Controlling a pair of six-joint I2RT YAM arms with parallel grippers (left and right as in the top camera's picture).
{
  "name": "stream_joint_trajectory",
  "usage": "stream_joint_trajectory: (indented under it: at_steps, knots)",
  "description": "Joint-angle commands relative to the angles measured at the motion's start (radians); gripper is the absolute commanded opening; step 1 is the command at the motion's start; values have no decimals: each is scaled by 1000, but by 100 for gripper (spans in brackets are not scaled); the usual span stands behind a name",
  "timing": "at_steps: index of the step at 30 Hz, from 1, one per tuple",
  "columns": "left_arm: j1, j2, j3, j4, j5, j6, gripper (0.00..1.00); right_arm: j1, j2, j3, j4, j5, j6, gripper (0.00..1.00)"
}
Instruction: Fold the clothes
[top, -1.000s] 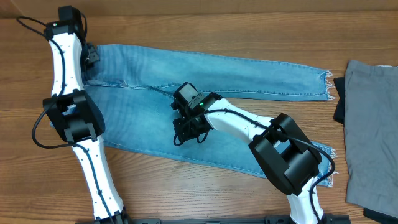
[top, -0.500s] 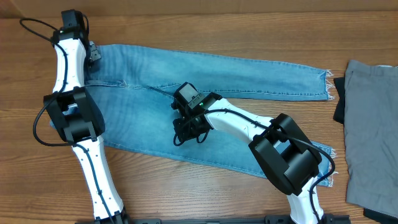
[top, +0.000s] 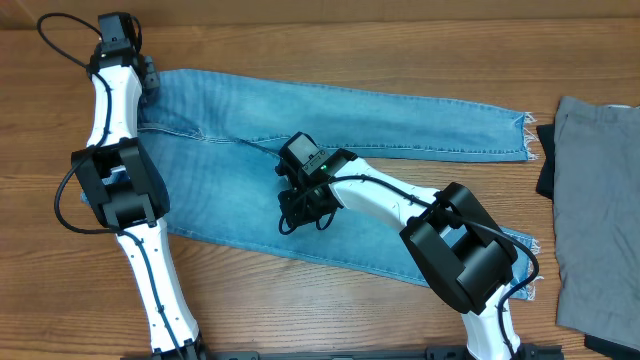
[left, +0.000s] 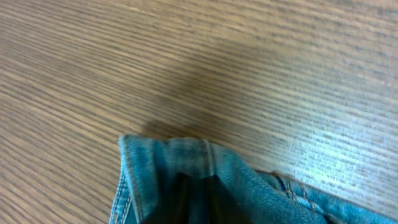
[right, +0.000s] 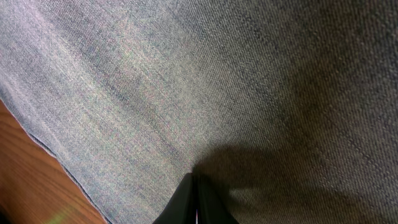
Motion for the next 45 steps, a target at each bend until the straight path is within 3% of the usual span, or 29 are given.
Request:
stream_joint_trajectory:
  at_steps: [1, 2, 4, 8, 14, 16, 18, 22, 26, 28, 29, 31, 36, 39, 42, 45]
  knots:
    - [0, -41, 53, -39, -19, 24, 19, 7, 52, -70, -26, 56, 3, 4]
    - [-3, -62, 80, -66, -30, 19, 19, 7, 52, -74, -19, 56, 3, 4]
    - [-10, -103, 122, -114, -53, -18, 36, 7, 52, -74, -16, 55, 3, 7]
    - [-17, -228, 174, -258, 11, -197, 59, 7, 51, -66, 16, 55, 2, 17]
    - [-18, -318, 174, -434, 300, -257, 61, -41, 22, 131, -85, 56, -2, 19]
    - [-23, -314, 174, -527, 346, -242, 62, -76, 13, 227, -127, 55, -1, 28]
    - [-27, -303, 171, -608, 345, -242, 63, -112, 12, 305, -161, 55, 6, 47]
    - [-29, -278, 134, -727, 345, -240, 61, -215, 12, 378, -199, 56, 10, 49]
    - [-22, -265, 83, -747, 341, -211, 57, -330, 12, 377, -208, 56, 10, 43]
    - [-15, -264, 66, -756, 343, -212, 57, -388, 12, 377, -208, 55, 9, 31]
    - [-13, -264, 57, -766, 343, -208, 58, -415, 13, 377, -208, 56, 8, 17]
    - [-13, -264, 43, -787, 342, -185, 58, -465, 14, 372, -207, 55, 5, 4]
    - [-18, -264, 3, -818, 351, -159, 56, -496, 28, 371, -185, -37, -49, 4]
    - [-24, -264, -23, -815, 360, -154, 50, -470, 33, 371, -150, -133, -82, 4]
    - [-29, -264, -46, -816, 384, -130, 38, -422, 33, 371, -96, -158, -82, 4]
    - [-34, -264, -72, -816, 387, -130, 16, -367, 36, 371, -38, -148, -81, 4]
